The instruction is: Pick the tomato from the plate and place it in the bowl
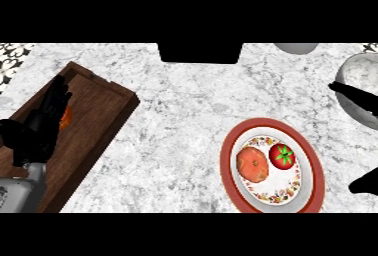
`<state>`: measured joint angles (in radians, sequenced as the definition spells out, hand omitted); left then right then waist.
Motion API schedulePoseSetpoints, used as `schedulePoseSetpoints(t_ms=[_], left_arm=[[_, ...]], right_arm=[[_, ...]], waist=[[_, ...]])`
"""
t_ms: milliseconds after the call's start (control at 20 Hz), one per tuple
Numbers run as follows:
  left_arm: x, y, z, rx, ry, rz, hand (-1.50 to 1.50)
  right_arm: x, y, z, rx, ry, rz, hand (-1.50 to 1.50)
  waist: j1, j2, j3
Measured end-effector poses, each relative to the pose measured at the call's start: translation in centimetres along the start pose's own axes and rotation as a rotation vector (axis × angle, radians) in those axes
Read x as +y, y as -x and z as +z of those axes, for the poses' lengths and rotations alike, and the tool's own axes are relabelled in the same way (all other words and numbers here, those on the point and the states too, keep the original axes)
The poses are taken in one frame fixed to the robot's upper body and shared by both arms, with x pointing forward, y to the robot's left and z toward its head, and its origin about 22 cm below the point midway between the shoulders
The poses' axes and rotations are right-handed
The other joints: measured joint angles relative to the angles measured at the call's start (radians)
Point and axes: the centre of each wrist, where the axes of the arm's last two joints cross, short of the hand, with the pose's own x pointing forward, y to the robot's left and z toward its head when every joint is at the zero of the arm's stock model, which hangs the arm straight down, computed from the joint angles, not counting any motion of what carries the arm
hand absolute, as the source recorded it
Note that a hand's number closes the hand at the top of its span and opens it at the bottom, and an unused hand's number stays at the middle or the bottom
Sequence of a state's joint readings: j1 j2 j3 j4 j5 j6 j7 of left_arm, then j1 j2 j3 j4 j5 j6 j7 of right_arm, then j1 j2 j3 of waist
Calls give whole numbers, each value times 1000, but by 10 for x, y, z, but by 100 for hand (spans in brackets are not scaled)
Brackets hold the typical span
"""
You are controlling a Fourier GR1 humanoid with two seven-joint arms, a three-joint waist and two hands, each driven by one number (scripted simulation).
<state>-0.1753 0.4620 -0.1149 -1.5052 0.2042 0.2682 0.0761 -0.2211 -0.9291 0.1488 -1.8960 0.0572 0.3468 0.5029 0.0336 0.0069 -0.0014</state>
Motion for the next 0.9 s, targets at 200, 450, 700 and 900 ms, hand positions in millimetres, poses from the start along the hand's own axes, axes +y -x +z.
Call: schedulePoseSetpoints(t_ms=[200,450,700,900], left_arm=[[1,1,0,3,-2,3,0],[0,2,1,7,-6,3,0],[9,5,6,15,-17,-1,0],[10,8,3,15,-20,2,0]], right_arm=[[3,-10,-25,18,-118,28,-150],[20,-14,-50,54,-265,88,-150],[35,-25,-68,99,-366,143,-150],[47,-30,-76,93,-349,197,-150]], waist=[[-4,-1,0],[-12,-3,1],[-19,-5,1],[-25,-6,1]])
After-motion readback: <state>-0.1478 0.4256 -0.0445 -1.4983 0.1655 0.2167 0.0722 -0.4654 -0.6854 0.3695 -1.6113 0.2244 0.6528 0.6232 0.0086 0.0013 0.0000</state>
